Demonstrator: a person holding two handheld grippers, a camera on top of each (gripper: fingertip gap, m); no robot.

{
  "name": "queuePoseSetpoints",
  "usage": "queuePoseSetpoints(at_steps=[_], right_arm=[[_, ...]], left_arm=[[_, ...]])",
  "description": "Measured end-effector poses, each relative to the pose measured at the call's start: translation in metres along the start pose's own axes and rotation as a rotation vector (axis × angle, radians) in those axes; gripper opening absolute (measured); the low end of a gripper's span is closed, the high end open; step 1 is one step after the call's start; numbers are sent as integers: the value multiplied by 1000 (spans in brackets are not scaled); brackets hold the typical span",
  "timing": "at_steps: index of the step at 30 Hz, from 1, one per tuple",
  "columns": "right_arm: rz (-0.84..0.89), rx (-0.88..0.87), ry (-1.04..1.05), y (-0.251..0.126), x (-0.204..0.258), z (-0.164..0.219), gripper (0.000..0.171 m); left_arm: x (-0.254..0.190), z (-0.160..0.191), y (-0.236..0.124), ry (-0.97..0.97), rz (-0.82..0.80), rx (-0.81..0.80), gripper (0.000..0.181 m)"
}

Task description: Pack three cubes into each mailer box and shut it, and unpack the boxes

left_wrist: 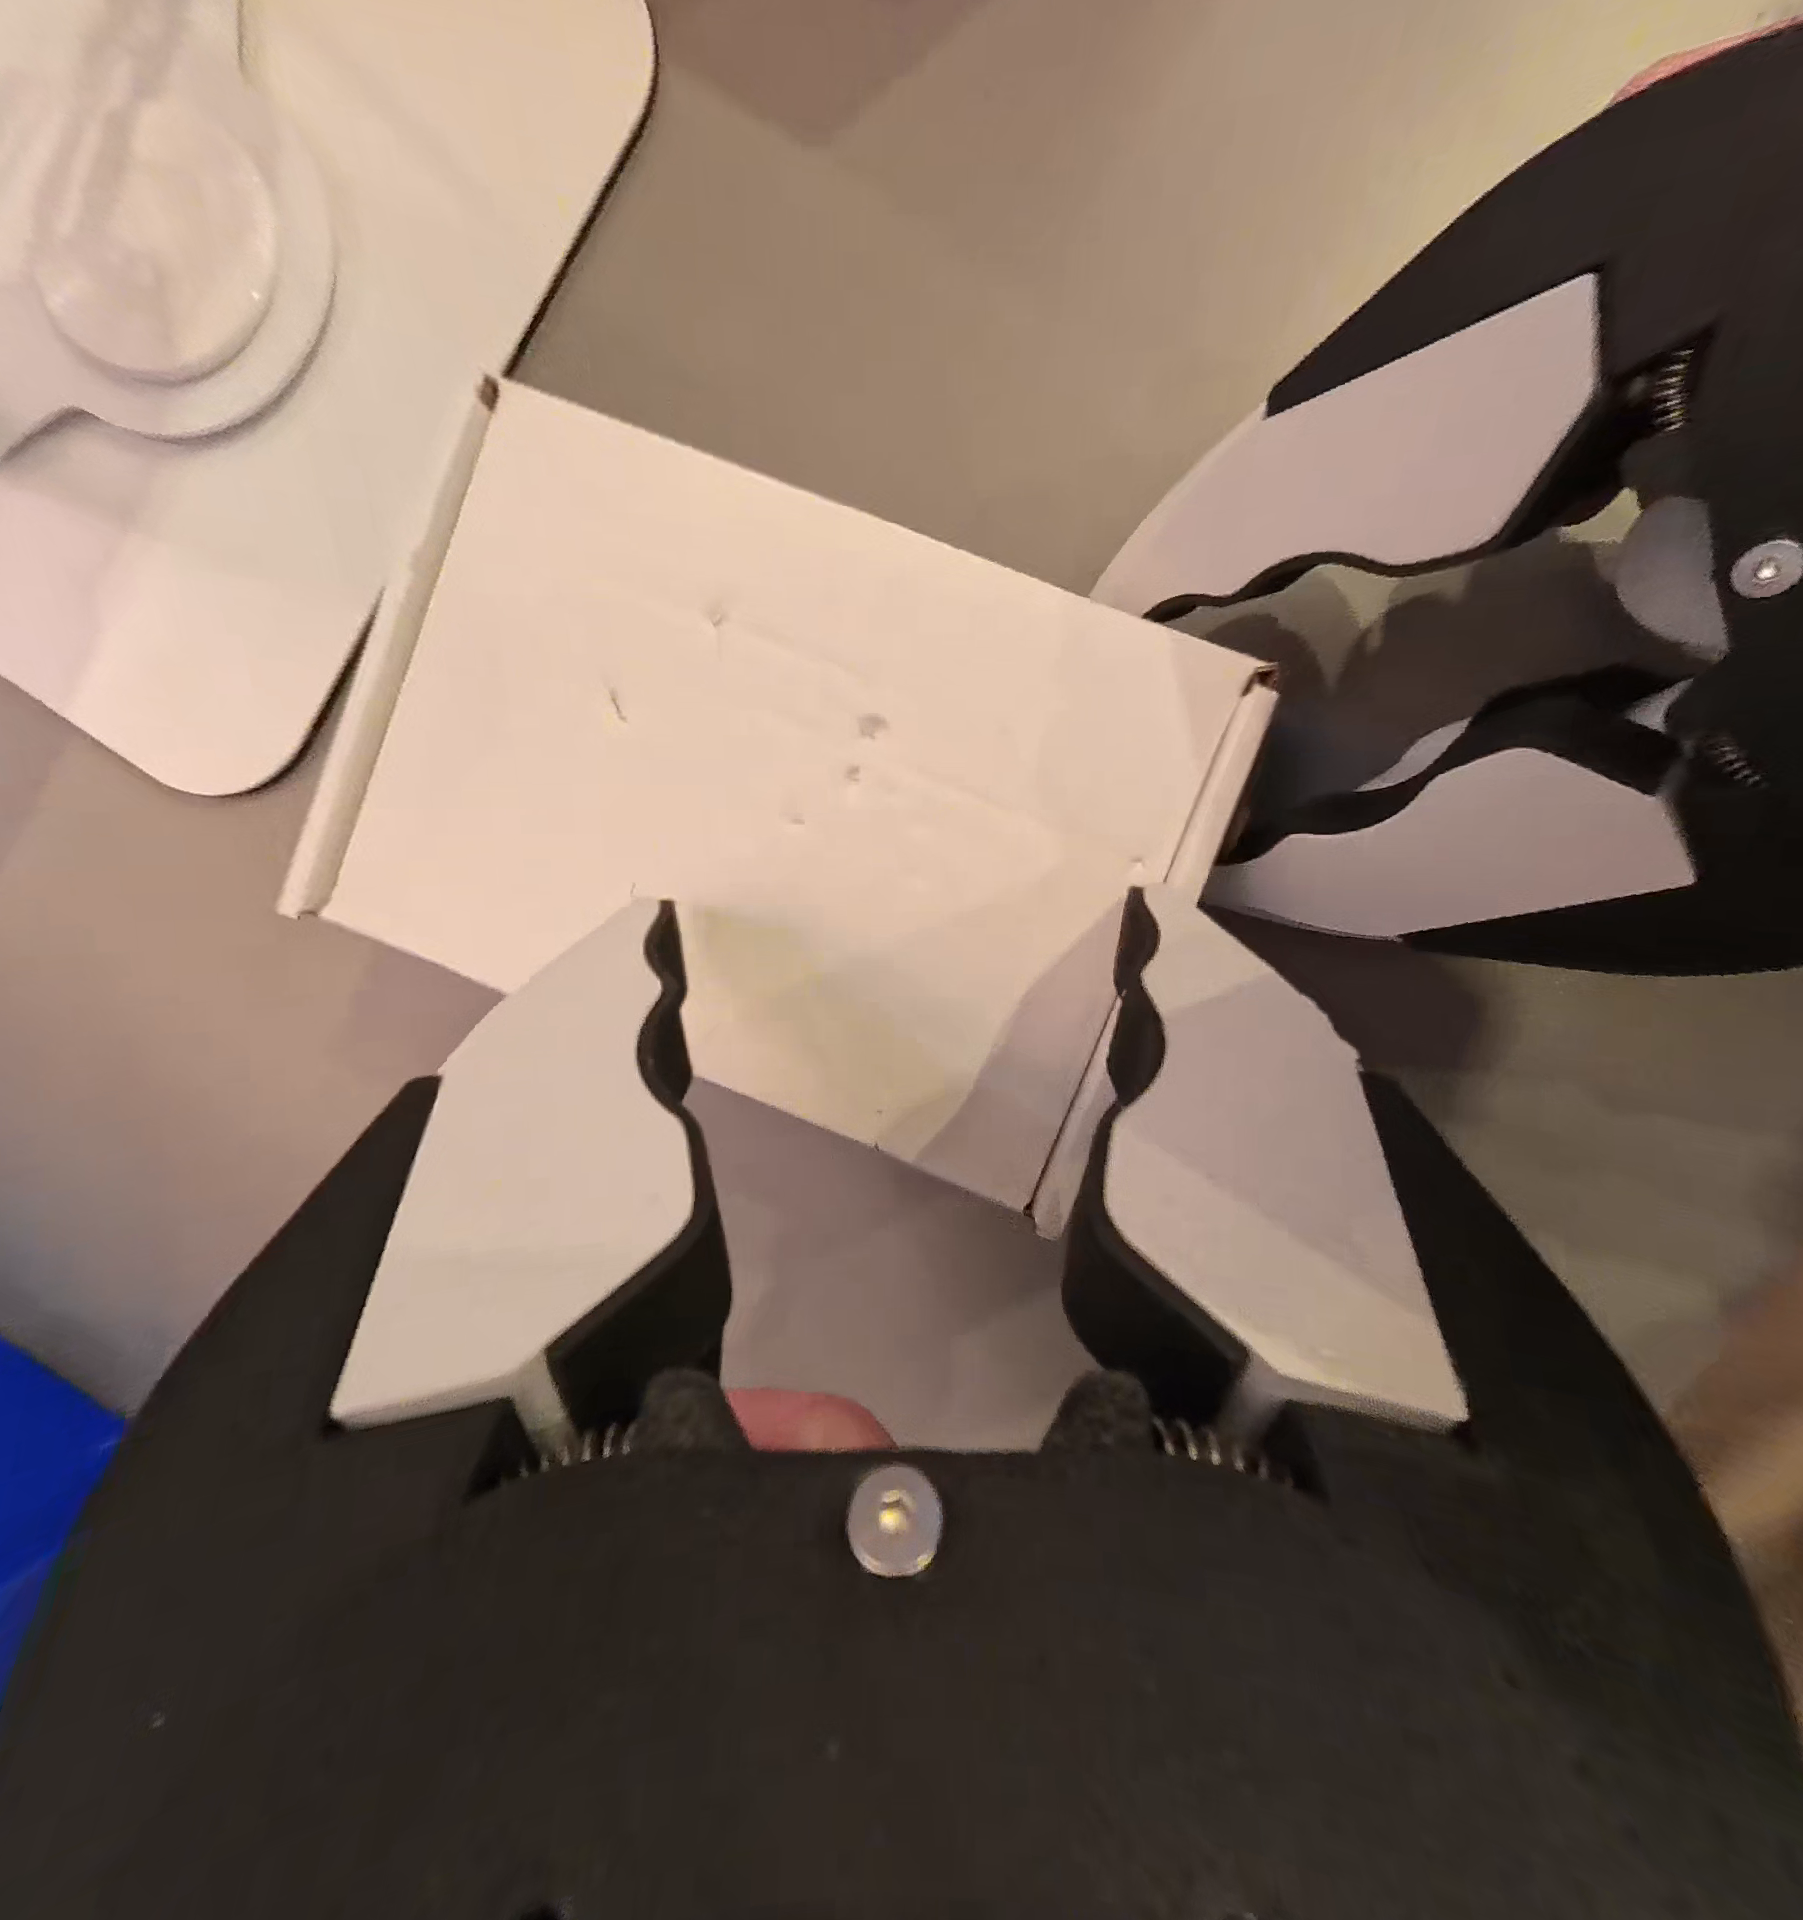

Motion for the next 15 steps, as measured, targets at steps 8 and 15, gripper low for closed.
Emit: queuePoseSetpoints(at_steps=[8,15], right_arm=[[-18,-24,-50,1,-2,1,49],[-8,-43,-143,2,-6,2,48]], left_arm=[[0,1,4,-25,45,1,79],[0,1,5,-18,44,6,79]])
Point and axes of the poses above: each gripper's, where its closed fingertips meet, y out along the fingers, z out of its underside, x = y × z across the jaws, the point moved 2 cm from there along -y, back along the fingers, and after that the axes turned 9 degrees about z, right-handed, at the moved point
